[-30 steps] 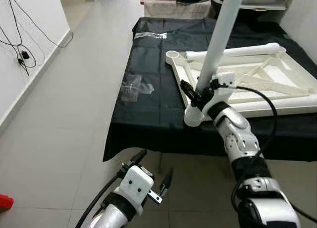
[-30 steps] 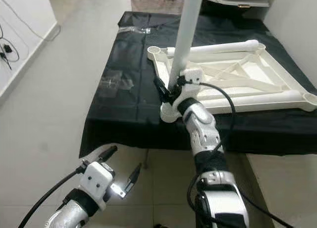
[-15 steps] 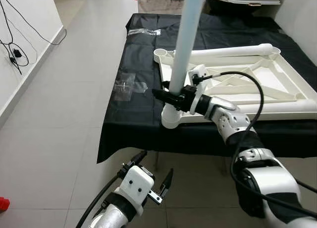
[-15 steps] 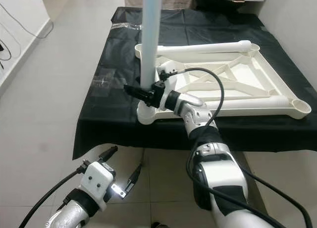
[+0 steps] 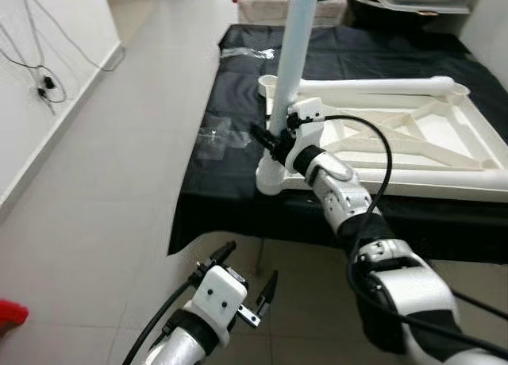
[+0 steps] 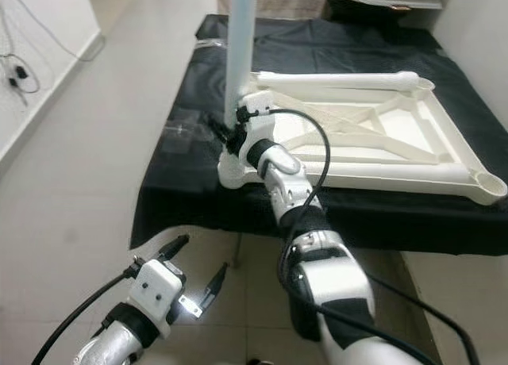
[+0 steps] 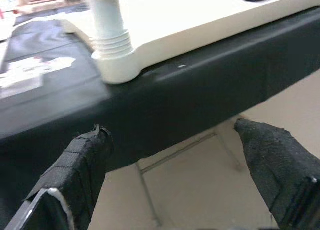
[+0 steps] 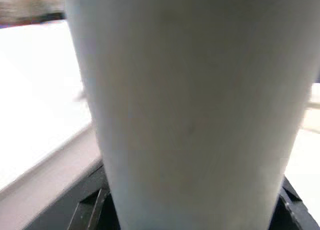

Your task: Building children table

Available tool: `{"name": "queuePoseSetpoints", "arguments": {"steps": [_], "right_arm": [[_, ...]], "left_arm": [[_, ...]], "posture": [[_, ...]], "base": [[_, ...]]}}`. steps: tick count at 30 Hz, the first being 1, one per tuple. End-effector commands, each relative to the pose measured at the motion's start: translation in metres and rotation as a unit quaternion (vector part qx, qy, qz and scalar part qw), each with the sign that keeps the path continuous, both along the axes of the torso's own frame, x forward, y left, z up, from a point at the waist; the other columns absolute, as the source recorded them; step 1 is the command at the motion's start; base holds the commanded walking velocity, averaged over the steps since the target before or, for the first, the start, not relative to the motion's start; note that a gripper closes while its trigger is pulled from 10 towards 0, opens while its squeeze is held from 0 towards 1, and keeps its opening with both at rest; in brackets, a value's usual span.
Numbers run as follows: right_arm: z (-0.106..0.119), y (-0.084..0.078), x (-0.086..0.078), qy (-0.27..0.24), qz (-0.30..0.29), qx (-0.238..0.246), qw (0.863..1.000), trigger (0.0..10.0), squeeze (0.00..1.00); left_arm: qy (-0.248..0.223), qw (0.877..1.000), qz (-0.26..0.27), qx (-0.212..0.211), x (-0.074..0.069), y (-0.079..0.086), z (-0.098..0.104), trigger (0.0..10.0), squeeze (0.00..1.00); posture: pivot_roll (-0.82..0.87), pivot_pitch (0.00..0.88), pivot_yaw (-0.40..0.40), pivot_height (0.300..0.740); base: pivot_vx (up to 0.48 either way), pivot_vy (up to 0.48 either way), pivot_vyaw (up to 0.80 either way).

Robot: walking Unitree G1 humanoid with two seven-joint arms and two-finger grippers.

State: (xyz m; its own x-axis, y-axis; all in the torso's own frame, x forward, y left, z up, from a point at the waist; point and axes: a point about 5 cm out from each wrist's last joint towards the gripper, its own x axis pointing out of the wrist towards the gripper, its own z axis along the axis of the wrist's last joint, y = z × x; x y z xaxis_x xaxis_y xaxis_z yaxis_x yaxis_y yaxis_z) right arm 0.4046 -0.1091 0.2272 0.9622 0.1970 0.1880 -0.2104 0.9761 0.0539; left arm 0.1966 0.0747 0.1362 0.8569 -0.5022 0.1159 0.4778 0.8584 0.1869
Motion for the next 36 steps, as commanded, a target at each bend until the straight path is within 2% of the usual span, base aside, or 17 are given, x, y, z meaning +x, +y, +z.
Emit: {"name": "queuePoseSetpoints", "arguments": {"steps": [1, 3, 9, 12, 13, 14, 15, 16, 20, 21, 26, 28, 29, 30, 32, 33, 36], "right_arm": [[-0.02, -0.037, -0.006, 0.04, -0.171, 0.041, 0.984, 0.0, 0.0], [-0.023, -0.047, -0.014, 0.041, -0.246, 0.059, 0.967, 0.0, 0.0], [-0.033, -0.028, -0.029, 0.062, -0.293, 0.096, 0.949, 0.0, 0.0], [-0.032, -0.021, -0.029, 0.061, -0.294, 0.111, 0.947, 0.0, 0.0], [-0.028, -0.014, -0.028, 0.049, -0.279, 0.108, 0.953, 10.0, 0.0], [-0.028, -0.014, -0.028, 0.049, -0.279, 0.108, 0.953, 10.0, 0.0], [-0.022, -0.005, -0.03, 0.03, -0.259, 0.1, 0.96, 10.0, 0.55], [-0.017, -0.002, -0.031, 0.017, -0.246, 0.1, 0.964, 10.0, 1.0], [-0.009, -0.004, -0.032, -0.004, -0.239, 0.094, 0.966, 10.0, 1.0], [-0.006, -0.007, -0.03, -0.016, -0.22, 0.089, 0.971, 10.0, 0.0], [-0.001, -0.013, -0.028, -0.039, -0.162, 0.089, 0.982, 10.0, 0.0], [0.0, -0.014, -0.026, -0.05, -0.088, 0.089, 0.991, 10.0, 0.0], [0.0, -0.014, -0.026, -0.05, -0.088, 0.089, 0.991, 10.0, 0.0], [-0.004, -0.009, -0.027, -0.054, 0.037, 0.068, 0.996, 10.0, 0.0], [-0.006, -0.008, -0.028, -0.047, 0.092, 0.053, 0.993, 10.0, 0.0], [-0.006, -0.008, -0.028, -0.047, 0.092, 0.053, 0.993, 10.0, 0.0], [-0.009, -0.006, -0.029, -0.022, 0.212, 0.003, 0.977, 10.0, 0.0]], "left_arm": [[0.008, 1.0, -0.002, 0.003, -0.002, 0.0, -0.003, 10.0, 0.0], [0.009, 1.0, -0.004, 0.003, -0.002, 0.0, -0.003, 10.0, 0.0], [0.01, 1.0, -0.002, 0.004, -0.002, 0.0, -0.005, 10.0, 0.0], [0.01, 1.0, -0.002, 0.004, -0.002, 0.0, -0.005, 10.0, 0.0], [0.011, 1.0, -0.003, 0.004, -0.002, 0.0, -0.005, 10.0, 0.0], [0.011, 1.0, -0.003, 0.004, -0.002, 0.0, -0.005, 10.0, 0.0], [0.012, 1.0, -0.004, 0.004, -0.002, -0.001, -0.006, 10.0, 0.0], [0.012, 1.0, -0.004, 0.004, -0.002, -0.001, -0.006, 10.0, 0.0], [0.013, 1.0, -0.005, 0.004, -0.002, -0.001, -0.007, 10.0, 0.0], [0.013, 1.0, -0.004, 0.004, -0.002, -0.001, -0.007, 10.0, 0.0], [0.015, 1.0, -0.005, 0.003, -0.003, -0.001, -0.007, 10.0, 0.0], [0.016, 1.0, -0.007, 0.003, -0.002, -0.001, -0.007, 10.0, 0.0], [0.016, 1.0, -0.007, 0.003, -0.002, -0.001, -0.007, 10.0, 0.0], [0.015, 1.0, -0.008, 0.004, -0.002, -0.002, -0.007, 10.0, 0.0], [0.015, 1.0, -0.008, 0.004, -0.002, -0.002, -0.008, 10.0, 0.0], [0.015, 1.0, -0.008, 0.004, -0.002, -0.002, -0.008, 10.0, 0.0], [0.017, 1.0, -0.007, 0.002, -0.001, -0.003, -0.008, 10.0, 0.0]], "posture": [[0.09, 0.177, -0.032, 0.74], [0.09, 0.176, -0.032, 0.74], [0.09, 0.168, -0.036, 0.74], [0.09, 0.165, -0.037, 0.74], [0.09, 0.159, -0.035, 0.74], [0.09, 0.159, -0.035, 0.74], [0.09, 0.154, -0.038, 0.74], [0.09, 0.154, -0.037, 0.74], [0.09, 0.151, -0.039, 0.74], [0.09, 0.15, -0.038, 0.74], [0.08, 0.148, -0.036, 0.74], [0.08, 0.148, -0.033, 0.74], [0.08, 0.148, -0.033, 0.74], [0.07, 0.148, -0.034, 0.74], [0.08, 0.148, -0.033, 0.74], [0.08, 0.148, -0.033, 0.74], [0.07, 0.155, -0.031, 0.74]], "base": [[0.0, 0.0, 0.0], [0.0, 0.0, 0.0], [0.0, 0.0, 0.0], [0.0, 0.0, 0.0], [0.0, 0.0, 0.0], [0.0, 0.0, 0.0], [0.0, 0.0, 0.0], [0.0, 0.0, 0.0], [0.0, 0.0, 0.0], [0.0, 0.0, 0.0], [0.0, 0.0, 0.0], [0.0, 0.0, 0.0], [0.0, 0.0, 0.0], [0.0, 0.0, 0.0], [0.0, 0.0, 0.0], [0.0, 0.0, 0.0], [0.0, 0.0, 0.0]]}}
